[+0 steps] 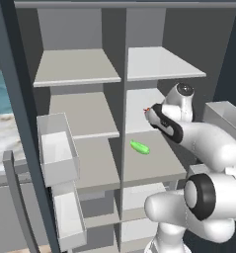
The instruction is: There's a fish in the fridge that needs to be moved to the freezer for freezing. Pick up the fish from the fridge, place it on any shelf in the freezer, and close the fridge and freezer doors when done.
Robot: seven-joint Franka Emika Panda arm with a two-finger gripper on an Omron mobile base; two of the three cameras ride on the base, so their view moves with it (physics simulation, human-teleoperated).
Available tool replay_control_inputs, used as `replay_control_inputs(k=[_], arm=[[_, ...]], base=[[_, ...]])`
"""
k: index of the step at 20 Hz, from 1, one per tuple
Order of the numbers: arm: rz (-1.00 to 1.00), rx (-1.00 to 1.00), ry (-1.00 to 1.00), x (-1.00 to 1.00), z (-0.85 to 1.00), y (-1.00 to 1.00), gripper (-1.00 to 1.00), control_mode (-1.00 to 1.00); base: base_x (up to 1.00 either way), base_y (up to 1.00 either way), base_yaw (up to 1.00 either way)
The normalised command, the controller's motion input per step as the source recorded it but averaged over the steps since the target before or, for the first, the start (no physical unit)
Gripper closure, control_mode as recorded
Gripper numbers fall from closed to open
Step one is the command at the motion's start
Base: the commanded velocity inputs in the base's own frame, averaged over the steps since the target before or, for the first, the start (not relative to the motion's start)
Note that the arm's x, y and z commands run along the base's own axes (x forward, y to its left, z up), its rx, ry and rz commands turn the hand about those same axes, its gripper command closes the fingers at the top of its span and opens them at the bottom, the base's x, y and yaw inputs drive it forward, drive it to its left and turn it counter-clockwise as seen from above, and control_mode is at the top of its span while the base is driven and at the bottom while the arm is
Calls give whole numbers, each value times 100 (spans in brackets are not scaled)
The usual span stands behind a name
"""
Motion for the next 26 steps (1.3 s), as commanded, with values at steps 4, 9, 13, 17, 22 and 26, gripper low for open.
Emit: replay_control_inputs(k=[4, 9, 13, 17, 22, 26], arm=[[0, 0, 0, 19, -30, -2, -100, -100], [0, 0, 0, 19, -29, 0, -100, -100], [0, 0, 0, 22, -30, 0, -100, -100], [0, 0, 0, 32, -12, -2, -100, -100], [0, 0, 0, 33, -1, -2, -100, -100], [0, 0, 0, 32, 0, -2, -100, -100]], base=[[0, 0, 0], [0, 0, 0], [0, 0, 0], [0, 0, 0], [0, 0, 0], [0, 0, 0]])
